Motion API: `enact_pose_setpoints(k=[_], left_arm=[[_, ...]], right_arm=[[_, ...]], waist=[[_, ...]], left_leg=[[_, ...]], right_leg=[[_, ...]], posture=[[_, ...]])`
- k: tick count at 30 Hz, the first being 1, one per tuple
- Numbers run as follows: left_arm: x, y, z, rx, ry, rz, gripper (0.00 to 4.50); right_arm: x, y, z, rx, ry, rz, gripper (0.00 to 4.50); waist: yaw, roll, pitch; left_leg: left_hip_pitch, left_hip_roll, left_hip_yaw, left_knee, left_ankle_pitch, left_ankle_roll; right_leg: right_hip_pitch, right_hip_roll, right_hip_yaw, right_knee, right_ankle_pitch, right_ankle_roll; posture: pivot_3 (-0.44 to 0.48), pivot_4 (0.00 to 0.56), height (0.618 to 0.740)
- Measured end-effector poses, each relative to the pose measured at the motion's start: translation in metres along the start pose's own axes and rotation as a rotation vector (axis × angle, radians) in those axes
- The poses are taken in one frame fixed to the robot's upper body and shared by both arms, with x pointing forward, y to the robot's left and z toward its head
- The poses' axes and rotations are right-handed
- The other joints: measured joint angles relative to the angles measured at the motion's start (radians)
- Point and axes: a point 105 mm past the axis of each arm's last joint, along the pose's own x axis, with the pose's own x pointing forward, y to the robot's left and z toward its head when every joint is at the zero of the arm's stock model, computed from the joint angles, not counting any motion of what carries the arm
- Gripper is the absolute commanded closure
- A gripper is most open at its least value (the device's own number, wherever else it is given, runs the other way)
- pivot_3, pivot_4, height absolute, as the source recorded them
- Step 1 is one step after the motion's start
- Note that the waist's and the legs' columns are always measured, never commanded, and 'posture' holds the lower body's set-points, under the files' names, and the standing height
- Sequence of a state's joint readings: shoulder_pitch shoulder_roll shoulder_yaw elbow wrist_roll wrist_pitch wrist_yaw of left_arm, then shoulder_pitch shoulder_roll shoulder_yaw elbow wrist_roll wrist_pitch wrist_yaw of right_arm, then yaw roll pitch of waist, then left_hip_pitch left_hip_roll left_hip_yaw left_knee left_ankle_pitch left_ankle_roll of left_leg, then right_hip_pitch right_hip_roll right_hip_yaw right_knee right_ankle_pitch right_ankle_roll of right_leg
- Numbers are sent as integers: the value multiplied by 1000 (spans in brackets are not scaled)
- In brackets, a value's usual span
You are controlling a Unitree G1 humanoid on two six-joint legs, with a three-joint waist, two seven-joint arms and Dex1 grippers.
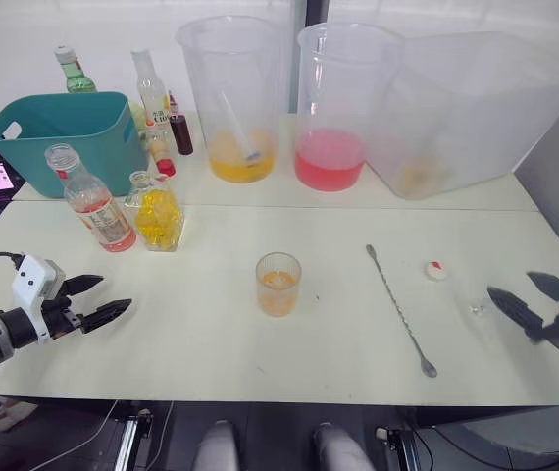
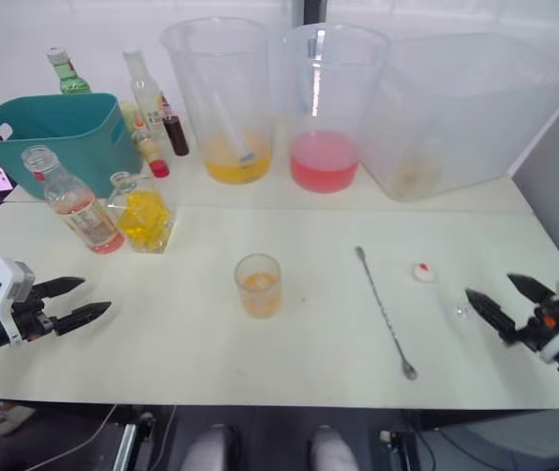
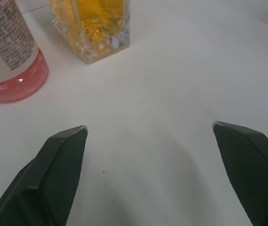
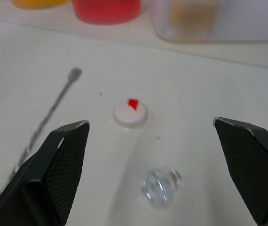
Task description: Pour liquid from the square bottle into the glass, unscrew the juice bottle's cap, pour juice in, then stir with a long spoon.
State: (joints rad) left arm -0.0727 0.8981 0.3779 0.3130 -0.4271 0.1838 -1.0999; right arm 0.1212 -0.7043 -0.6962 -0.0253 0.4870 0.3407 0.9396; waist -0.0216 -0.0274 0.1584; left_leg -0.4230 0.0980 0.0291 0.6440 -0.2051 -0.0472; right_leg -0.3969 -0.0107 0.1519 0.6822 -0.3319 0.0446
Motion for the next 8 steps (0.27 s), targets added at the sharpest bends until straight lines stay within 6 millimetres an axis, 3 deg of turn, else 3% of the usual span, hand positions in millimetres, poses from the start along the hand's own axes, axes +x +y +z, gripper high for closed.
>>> enact_pose_setpoints(k=[8], left_arm=[[-3,5,-9,39,19,39,0]], right_arm=[[-4,-8,-5,-57,-13,-18,30]], waist=[[-15,0,0]], left_leg=[[4,0,0,0,0,0]], right_leg=[[6,0,0,0,0,0]], posture=[[0,150,719]])
